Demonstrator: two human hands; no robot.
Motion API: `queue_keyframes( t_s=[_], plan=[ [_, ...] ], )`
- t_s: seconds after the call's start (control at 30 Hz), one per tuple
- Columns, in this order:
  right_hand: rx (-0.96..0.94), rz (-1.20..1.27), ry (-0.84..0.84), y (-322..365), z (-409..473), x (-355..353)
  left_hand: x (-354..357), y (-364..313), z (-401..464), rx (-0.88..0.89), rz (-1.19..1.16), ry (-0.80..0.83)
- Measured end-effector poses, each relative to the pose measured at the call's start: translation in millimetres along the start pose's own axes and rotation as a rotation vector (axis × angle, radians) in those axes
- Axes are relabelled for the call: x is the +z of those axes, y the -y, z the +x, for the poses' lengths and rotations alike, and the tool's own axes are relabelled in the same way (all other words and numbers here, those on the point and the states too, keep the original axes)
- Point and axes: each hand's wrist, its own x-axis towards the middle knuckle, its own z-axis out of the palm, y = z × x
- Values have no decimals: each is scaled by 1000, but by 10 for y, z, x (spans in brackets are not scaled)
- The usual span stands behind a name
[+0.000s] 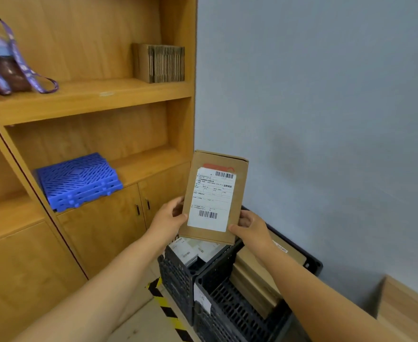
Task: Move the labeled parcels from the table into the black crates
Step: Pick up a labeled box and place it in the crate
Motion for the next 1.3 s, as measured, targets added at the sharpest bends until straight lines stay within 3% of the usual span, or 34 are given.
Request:
queue_keyframes(
  t_s=[0.3,0.63,1.03,1.3],
  plan=[
    [60,25,-71,90,1401,53,12,-164,1375,-46,51,68],
    [151,-49,-159,31,2269,295,-30,50,2459,-100,30,166],
    [409,-62,-258,-297,3395,1088,-232,662,4256,-153,96,485],
    [653,6,-358,-974,3687,1556,-35,1582,4918,-219,270,683]
  ],
)
